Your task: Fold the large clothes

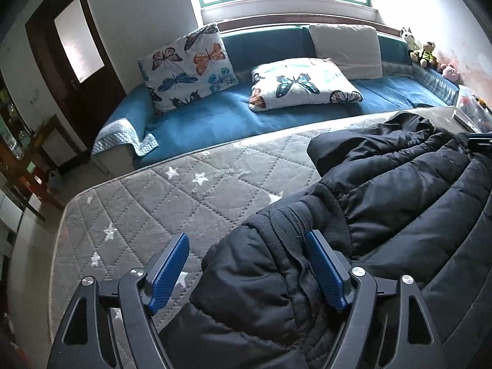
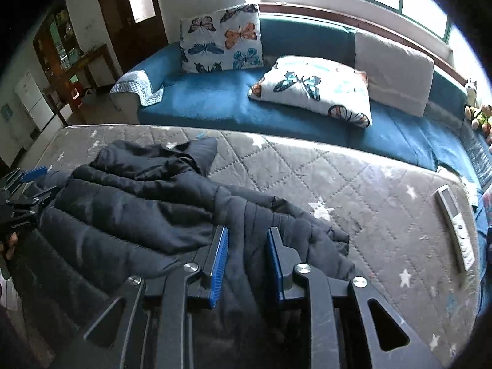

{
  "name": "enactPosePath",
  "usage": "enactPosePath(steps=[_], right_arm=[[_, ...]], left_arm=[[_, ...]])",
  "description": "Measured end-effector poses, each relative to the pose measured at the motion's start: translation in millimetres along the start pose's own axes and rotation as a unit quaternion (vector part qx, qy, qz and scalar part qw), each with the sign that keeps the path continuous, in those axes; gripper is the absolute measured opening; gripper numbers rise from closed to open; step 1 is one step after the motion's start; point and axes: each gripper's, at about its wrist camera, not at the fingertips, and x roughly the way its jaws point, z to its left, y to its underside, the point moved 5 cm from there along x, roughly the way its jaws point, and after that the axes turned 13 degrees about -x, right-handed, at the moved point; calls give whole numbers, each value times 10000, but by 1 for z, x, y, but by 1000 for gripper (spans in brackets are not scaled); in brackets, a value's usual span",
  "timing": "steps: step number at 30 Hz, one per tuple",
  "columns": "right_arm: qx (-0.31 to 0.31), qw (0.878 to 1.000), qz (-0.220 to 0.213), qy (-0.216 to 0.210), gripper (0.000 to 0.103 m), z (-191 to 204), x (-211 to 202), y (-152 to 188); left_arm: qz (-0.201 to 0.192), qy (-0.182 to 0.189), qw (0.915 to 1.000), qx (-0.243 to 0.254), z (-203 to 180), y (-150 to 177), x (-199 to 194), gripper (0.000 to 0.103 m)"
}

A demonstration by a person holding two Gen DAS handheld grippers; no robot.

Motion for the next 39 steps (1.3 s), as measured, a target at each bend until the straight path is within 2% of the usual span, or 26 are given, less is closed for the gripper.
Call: enactPosePath(steps=[3,7,14,23,27,31,36,39], right_arm=[[-167,9998,-109,-64,30,15,-20,0],[-373,9988,-96,-291,30,38,-34,4],[-690,9964,69,-477,30,78,-37,17],[-821,9945,136,-639,30,115,-45,38],[-828,9944,206,-623,30,123,-41,46],[-764,9950,267,-592,30,125,-36,52],[-788,9945,346,-595,31,127,-24,59],[-725,9944,305,-707,31,124,-29,60]], left_arm=[[-72,-64,10000,0,-2,0,-13,84],[-113,60,9999,34,-8,4,-38,83],[-313,285,9988,244,-29,20,-94,83],[-162,944,9952,194,-48,65,-146,83],[-9,1061,9940,271,-53,85,-147,83],[257,1012,9941,288,-59,104,-129,83],[263,973,9944,317,-61,109,-115,84],[314,1031,9939,234,-57,108,-119,84]])
